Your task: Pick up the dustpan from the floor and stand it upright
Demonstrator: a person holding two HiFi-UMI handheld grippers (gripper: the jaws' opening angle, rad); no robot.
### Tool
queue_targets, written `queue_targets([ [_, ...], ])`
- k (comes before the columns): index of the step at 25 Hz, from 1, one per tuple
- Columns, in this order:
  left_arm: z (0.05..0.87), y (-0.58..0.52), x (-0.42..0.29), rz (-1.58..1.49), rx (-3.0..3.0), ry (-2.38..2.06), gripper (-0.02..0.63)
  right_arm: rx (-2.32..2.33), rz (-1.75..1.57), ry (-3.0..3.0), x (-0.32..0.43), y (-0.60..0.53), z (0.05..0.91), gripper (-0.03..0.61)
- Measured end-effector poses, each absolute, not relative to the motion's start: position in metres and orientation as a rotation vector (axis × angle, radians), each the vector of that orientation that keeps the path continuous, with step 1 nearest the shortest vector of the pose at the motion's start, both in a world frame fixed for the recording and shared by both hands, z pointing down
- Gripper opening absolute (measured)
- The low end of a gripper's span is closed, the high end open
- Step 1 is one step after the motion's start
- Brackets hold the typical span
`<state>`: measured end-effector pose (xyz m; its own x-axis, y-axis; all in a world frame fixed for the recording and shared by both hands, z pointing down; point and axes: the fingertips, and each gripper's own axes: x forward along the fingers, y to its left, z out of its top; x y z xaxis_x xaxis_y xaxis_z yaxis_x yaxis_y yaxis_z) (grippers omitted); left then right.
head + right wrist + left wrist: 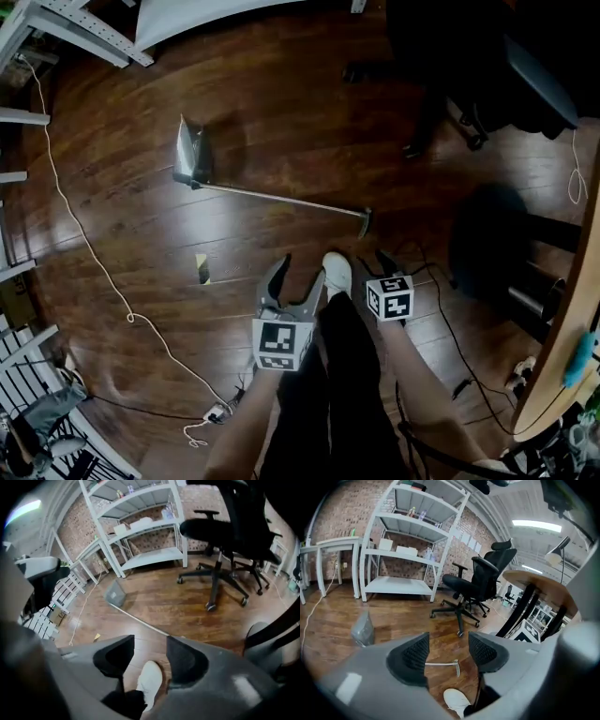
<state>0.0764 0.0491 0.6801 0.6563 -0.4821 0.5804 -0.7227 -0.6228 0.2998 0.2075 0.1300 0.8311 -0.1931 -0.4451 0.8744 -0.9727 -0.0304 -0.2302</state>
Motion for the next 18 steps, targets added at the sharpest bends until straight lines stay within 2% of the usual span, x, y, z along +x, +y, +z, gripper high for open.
queue_targets([
  [5, 0.807, 0.009, 0.104, 0.656, 2.351, -0.878, 0.285, 1.488, 1.240, -1.532, 0.254, 0.107, 1.008, 0.202],
  [9, 0.869, -0.005, 0.101, 0.699, 2.370, -0.835, 0.284, 1.487, 1.240, -1.398, 0.275, 0.118, 1.097, 0.179],
  [12, 0.895, -0.007, 0.087, 0.743, 2.348, -0.834, 0.281, 1.504, 1.274, -1.336, 0.280, 0.128, 1.133, 0.173],
  [14, 0.900, -0.012, 0.078, 0.764, 2.333, -0.838, 0.284, 1.507, 1.313, -1.335, 0.280, 0.128, 1.146, 0.140],
  [16, 0.896, -0.018, 0.068, 0.765, 2.315, -0.852, 0.296, 1.486, 1.336, -1.335, 0.281, 0.127, 1.145, 0.094],
  [18, 0.883, -0.022, 0.059, 0.765, 2.302, -0.876, 0.296, 1.487, 1.333, -1.340, 0.282, 0.122, 1.124, 0.089],
])
